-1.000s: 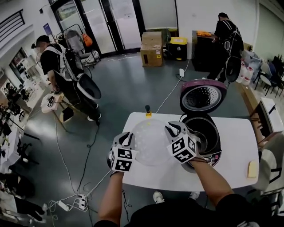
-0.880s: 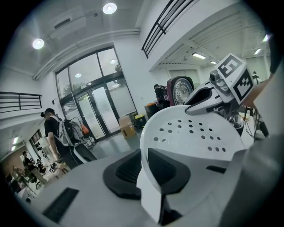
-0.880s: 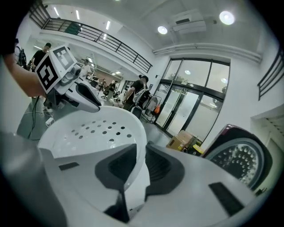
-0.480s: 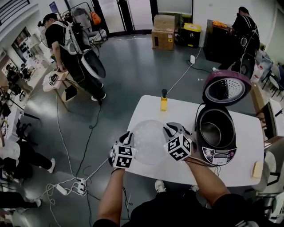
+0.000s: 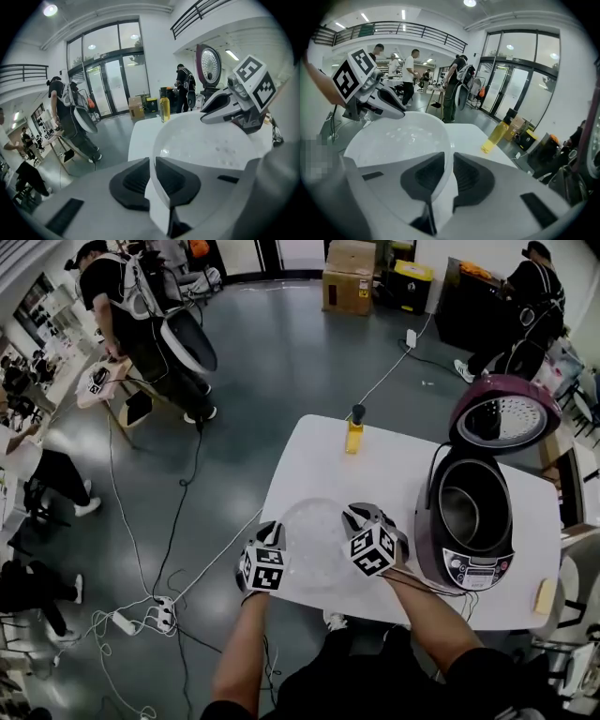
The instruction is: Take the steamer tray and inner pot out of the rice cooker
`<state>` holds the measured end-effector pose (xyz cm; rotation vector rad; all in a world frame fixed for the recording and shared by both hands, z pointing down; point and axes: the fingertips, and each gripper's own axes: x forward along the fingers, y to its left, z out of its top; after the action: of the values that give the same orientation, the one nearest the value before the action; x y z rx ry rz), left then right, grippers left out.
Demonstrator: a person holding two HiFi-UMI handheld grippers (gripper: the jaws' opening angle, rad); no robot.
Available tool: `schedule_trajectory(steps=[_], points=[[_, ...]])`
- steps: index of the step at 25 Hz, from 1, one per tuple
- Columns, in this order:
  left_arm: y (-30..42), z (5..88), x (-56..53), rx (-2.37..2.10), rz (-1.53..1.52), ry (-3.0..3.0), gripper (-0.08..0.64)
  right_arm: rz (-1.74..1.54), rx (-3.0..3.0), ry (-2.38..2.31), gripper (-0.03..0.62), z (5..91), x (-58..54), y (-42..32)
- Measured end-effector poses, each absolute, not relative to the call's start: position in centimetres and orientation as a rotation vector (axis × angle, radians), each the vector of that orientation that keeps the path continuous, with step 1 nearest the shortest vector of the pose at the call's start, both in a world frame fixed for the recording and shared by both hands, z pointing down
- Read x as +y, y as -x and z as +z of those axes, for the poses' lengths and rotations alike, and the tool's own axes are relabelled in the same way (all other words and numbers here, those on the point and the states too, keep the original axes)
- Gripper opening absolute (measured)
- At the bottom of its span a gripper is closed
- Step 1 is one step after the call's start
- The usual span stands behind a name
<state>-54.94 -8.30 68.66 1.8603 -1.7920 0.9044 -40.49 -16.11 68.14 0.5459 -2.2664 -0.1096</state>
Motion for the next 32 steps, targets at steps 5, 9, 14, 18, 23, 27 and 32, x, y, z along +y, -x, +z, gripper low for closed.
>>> schedule_trajectory(steps=[5,9,14,18,23,27,32], points=[[55.3,72.0,-8.6,-1.760,0.926,-1.817,0.043,-0.062,-2.257,-0.527,0.055,71.6,-16.7,40.9],[55.5,73.4,-8.9,-1.741,0.925,-1.798,0.040,-0.011,-2.241,-0.504,0.058,74.0,-16.9,41.0],[55.7,74.3,-9.1,-1.773,0.912,-1.775,0.049,0.013,-2.242,-0.510,0.063,75.5,-17.3,41.1],[55.9,73.1,-9.1,-1.799,0.887,-1.772,0.196,0.009,-2.302,-0.539,0.184,73.3,-17.4,41.2],[54.5,68.0,-8.7,-1.851,0.734,-1.822,0.358,-0.011,-2.467,-0.566,0.247,65.5,-15.8,40.8],[52.2,61.7,-9.0,-1.895,0.562,-1.886,0.413,-0.029,-2.637,-0.567,0.328,58.2,-14.0,40.0],[47.4,54.0,-9.2,-1.918,0.434,-2.013,0.434,-0.027,-2.765,-0.611,0.419,50.8,-13.0,36.0]])
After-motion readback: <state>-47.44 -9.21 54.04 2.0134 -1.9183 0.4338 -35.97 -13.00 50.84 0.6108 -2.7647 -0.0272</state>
